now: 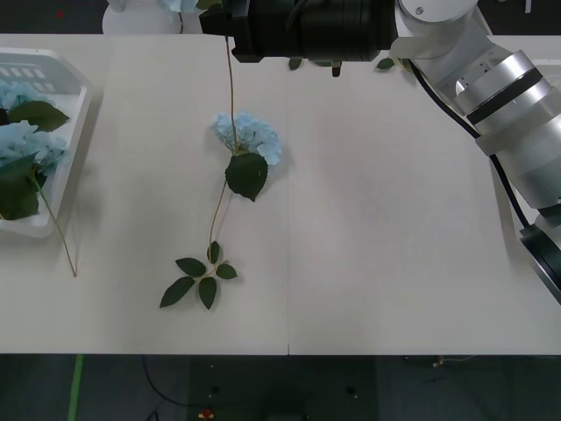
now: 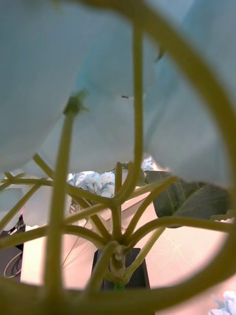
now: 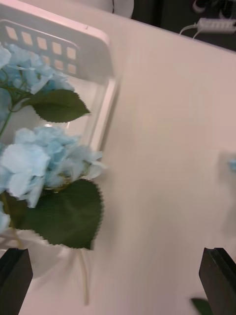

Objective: Place the red flowers into the right box and the blue flowers into the left box. If a person shows an open palm, hand one flower to the person first, then continue sorting.

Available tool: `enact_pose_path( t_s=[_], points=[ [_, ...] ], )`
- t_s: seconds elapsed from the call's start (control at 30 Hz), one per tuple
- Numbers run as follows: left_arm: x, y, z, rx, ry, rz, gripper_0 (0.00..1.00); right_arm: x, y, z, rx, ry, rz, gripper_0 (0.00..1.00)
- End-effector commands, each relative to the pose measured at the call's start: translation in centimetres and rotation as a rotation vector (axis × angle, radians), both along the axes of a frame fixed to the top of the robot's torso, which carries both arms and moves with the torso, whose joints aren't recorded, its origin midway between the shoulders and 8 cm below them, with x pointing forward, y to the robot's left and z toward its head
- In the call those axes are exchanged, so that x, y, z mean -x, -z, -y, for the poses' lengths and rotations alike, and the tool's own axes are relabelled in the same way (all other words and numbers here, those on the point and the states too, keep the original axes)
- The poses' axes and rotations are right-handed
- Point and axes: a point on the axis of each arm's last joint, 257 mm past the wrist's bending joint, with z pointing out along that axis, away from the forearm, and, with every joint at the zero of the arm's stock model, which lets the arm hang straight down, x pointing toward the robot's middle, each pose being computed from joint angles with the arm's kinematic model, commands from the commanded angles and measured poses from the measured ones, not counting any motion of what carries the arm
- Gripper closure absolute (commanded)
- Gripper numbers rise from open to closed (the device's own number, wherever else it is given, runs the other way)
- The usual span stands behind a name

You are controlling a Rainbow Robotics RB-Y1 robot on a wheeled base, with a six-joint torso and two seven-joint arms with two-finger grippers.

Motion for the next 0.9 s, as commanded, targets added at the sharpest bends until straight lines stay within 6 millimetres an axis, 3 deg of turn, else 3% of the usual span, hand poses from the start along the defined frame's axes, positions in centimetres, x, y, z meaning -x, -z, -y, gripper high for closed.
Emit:
enact_pose_path(
  t_s=[0.03, 0.23, 0.53, 0.7, 0.9],
  points=[
    [0.0, 2.3, 6.0, 0.115, 0.067, 0.086, 0.0, 2.4, -4.3, -2.5, -0.021, -0.066, 0.108, 1.0],
    [0.5, 3.4, 12.6, 0.216, 0.153, 0.164, 0.0, 2.4, -4.2, -2.5, -0.02, -0.067, 0.106, 1.0],
    [2.3, 1.5, 22.5, 0.285, 0.321, 0.264, 0.0, 2.5, -3.8, -2.6, -0.011, -0.07, 0.105, 1.0],
    [1.6, 0.9, 25.7, 0.243, 0.351, 0.348, 0.0, 2.4, -3.6, -2.7, -0.007, -0.069, 0.102, 1.0],
    [-0.4, 0.7, 27.8, 0.198, 0.349, 0.379, 0.0, 2.5, -3.5, -2.7, -0.005, -0.07, 0.1, 1.0]
  ],
)
